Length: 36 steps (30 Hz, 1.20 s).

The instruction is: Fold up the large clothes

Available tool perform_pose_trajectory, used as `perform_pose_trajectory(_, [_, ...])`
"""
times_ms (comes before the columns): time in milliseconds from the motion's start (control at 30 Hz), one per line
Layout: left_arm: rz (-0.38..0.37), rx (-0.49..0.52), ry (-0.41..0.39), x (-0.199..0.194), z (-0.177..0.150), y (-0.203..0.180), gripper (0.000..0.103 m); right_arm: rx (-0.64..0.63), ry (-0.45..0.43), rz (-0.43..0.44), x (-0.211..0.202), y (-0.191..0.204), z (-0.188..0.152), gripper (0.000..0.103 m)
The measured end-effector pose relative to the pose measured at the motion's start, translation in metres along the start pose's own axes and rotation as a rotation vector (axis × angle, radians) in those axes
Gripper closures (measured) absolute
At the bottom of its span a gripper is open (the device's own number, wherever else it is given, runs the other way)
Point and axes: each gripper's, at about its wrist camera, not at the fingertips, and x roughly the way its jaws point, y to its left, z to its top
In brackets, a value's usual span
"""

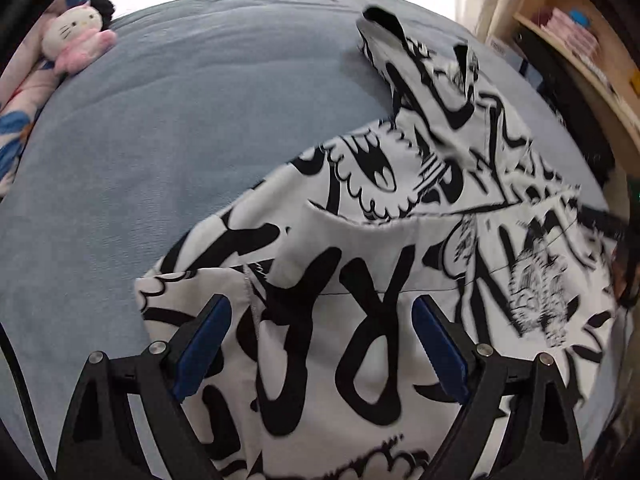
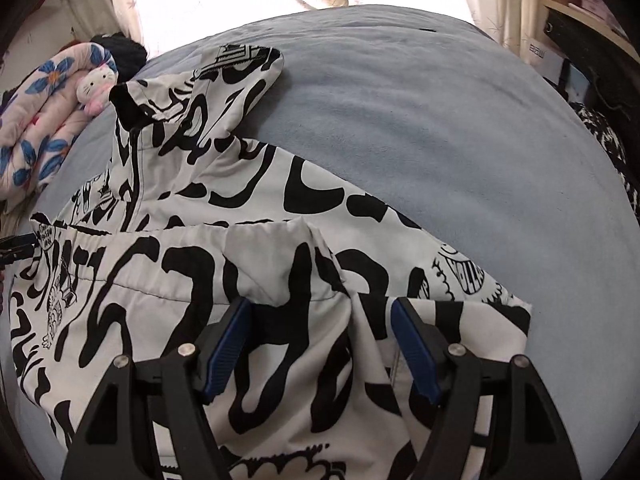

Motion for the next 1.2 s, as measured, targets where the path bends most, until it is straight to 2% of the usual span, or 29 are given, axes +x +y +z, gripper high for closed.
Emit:
perform_pose_trajectory(100, [0.007, 0.003, 0.029, 0.016, 0.002, -0.001, 0.013, -0.003, 0.003, 0.01, 0.008, 0.002, 0.004, 0.03])
perform_pose_trajectory(167, [0.002, 0.007, 0.021, 0.023, 0.003, -0.004, 0.026, -0.009, 0.006, 0.014, 0.012, 0.005, 0.004, 0.033])
perform_pose_trajectory(200, [0.0, 0.015, 0.014, 0.024, 0.004, -0.006, 0.034, -0.022, 0.008, 0.016, 0.013, 0.008, 0.003, 0.045])
perform_pose_trajectory(267, [0.023, 0.04, -0.008, 0.023, 0.002, -0.013, 0.057, -0.052, -0.005, -0.028, 0.012, 0.018, 0.0, 0.056])
perform_pose_trajectory(300, [0.012, 0.059, -0.025, 0.018, -0.001, -0.018, 0.079, -0.065, -0.015, -0.058, 0.01, 0.021, -0.001, 0.067])
perform_pose_trajectory(333, [0.036, 0.065, -0.041, 0.015, -0.002, -0.021, 0.084, -0.074, -0.026, -0.089, 0.007, 0.024, -0.003, 0.073])
perform_pose_trajectory(400, [0.09, 0.06, -0.076, 0.003, -0.007, -0.025, 0.087, -0.069, -0.059, -0.126, -0.004, 0.027, -0.009, 0.087])
perform_pose_trajectory(467, [0.114, 0.045, -0.11, -0.01, -0.01, -0.027, 0.088, -0.059, -0.117, -0.132, -0.021, 0.029, -0.015, 0.091])
perform_pose_trajectory(567, [0.149, 0.034, -0.172, -0.035, -0.009, -0.037, 0.088, -0.051, -0.237, -0.16, -0.056, 0.039, -0.019, 0.092])
perform_pose_trajectory(733, [0.186, -0.029, -0.274, -0.066, 0.017, -0.039, 0.088, -0.001, -0.386, -0.197, -0.092, 0.044, -0.001, 0.092])
perform_pose_trajectory(800, [0.214, -0.036, -0.285, -0.057, 0.03, -0.041, 0.088, 0.013, -0.391, -0.224, -0.082, 0.043, 0.013, 0.092])
perform_pose_trajectory(867, [0.245, -0.053, -0.281, -0.04, 0.04, -0.041, 0.088, 0.034, -0.359, -0.248, -0.059, 0.042, 0.025, 0.092])
perform_pose_trajectory(967, [0.291, -0.085, -0.234, 0.008, 0.047, -0.034, 0.086, 0.072, -0.239, -0.29, -0.009, 0.033, 0.032, 0.092])
perform_pose_trajectory(1033, [0.324, -0.113, -0.176, 0.047, 0.045, -0.028, 0.07, 0.063, -0.145, -0.343, 0.028, 0.029, 0.028, 0.091])
perform_pose_trajectory(1067, [0.329, -0.129, -0.18, 0.057, 0.042, -0.024, 0.066, 0.059, -0.131, -0.352, 0.038, 0.028, 0.025, 0.089])
perform_pose_trajectory(1100, [0.33, -0.148, -0.207, 0.058, 0.038, -0.02, 0.056, 0.057, -0.144, -0.37, 0.04, 0.029, 0.023, 0.085])
perform_pose_trajectory(1133, [0.338, -0.166, -0.223, 0.056, 0.036, -0.016, 0.041, 0.061, -0.154, -0.388, 0.039, 0.029, 0.021, 0.081])
perform_pose_trajectory(1167, [0.334, -0.202, -0.23, 0.055, 0.034, -0.008, 0.037, 0.074, -0.161, -0.399, 0.037, 0.027, 0.02, 0.071])
perform_pose_trajectory(1200, [0.298, -0.222, -0.232, 0.054, 0.033, -0.003, 0.037, 0.108, -0.168, -0.38, 0.034, 0.02, 0.018, 0.063])
